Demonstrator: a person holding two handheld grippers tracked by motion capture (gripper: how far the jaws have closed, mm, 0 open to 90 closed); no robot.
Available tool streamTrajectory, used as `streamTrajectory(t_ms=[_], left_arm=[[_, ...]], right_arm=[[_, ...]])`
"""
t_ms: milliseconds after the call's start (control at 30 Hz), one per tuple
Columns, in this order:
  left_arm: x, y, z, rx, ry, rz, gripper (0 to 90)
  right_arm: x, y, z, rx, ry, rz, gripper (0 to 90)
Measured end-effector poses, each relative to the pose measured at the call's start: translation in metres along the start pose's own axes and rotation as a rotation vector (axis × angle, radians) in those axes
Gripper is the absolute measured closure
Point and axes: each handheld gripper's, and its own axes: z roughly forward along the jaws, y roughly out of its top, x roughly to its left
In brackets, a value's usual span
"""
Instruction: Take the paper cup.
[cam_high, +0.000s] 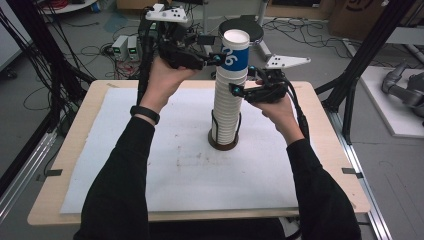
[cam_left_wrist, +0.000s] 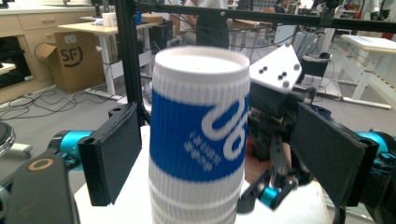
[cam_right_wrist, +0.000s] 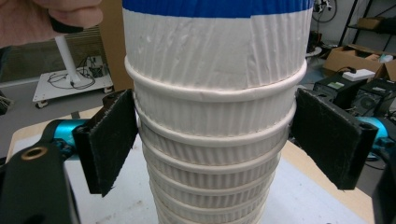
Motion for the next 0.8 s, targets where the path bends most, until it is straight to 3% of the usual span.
streamTrajectory(t_ms=[300,433,667,800], left_arm=[[0.004,0.012,0.018,-0.022,-0.016,-0.018,16.9],[0.006,0.014,0.026,-0.010,-0.021,-0.022,17.7],[0.009,0.015,0.031,-0.018,-0.020,-0.023,28.7],[0.010,0.015,0.029,-0.016,-0.020,-0.030,29.5]], right_arm=[[0.000,0.000,0.000,0.001,0.000,-0.003,15.5],[0.000,0.000,0.000,0.003,0.000,-0.002,15.5],[0.000,0.000,-0.001,0.003,-0.001,-0.009,15.5],[0.000,0.000,-0.001,0.002,-0.003,-0.010,15.6]])
